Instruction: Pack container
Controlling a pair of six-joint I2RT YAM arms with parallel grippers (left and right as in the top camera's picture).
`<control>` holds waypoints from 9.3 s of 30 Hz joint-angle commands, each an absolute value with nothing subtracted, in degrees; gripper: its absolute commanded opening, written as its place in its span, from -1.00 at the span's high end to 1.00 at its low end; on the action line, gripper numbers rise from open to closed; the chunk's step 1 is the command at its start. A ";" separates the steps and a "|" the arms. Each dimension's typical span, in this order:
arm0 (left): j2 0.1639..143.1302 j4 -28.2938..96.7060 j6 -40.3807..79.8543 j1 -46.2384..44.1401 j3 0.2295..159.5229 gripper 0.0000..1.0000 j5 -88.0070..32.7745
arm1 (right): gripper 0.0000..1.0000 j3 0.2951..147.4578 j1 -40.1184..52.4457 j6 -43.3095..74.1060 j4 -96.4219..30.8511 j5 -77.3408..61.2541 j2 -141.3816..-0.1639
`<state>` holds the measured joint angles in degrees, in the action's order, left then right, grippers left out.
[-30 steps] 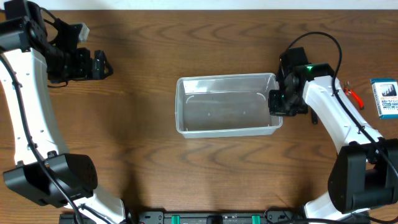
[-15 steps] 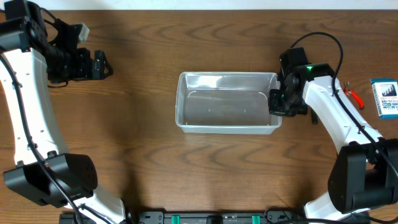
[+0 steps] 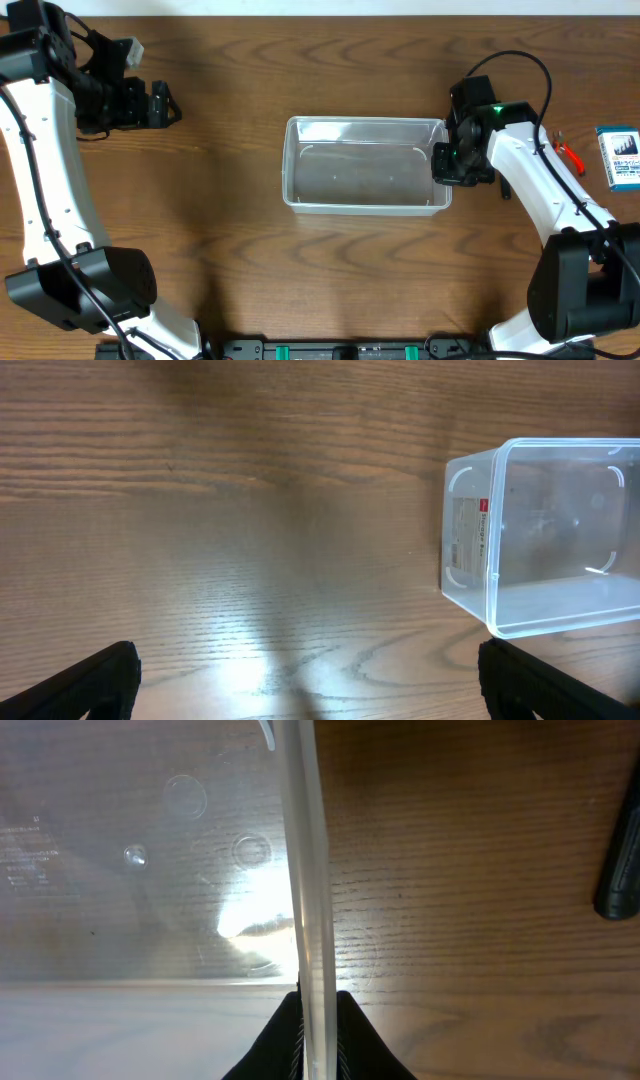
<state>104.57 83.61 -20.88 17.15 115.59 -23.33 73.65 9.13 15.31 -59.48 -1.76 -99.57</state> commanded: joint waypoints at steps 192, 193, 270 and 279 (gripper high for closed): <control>104.38 83.05 -21.61 17.32 115.35 -0.96 -22.85 | 0.47 74.63 8.95 11.94 -56.36 -2.11 -98.13; 104.38 83.02 -21.61 17.32 115.35 -0.96 -22.85 | 0.46 75.18 8.97 11.97 -56.53 -2.63 -98.06; 104.38 82.02 -21.61 17.32 115.35 -0.96 -22.85 | -0.98 105.12 -15.35 -14.39 -74.83 -0.49 -113.86; 104.38 82.65 -21.58 17.32 115.35 -0.96 -22.85 | -0.98 105.12 -15.31 -12.75 -68.88 -4.36 -118.54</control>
<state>104.57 82.24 -21.04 17.15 115.59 -23.33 104.42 -15.16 -13.80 -69.21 -2.76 -116.62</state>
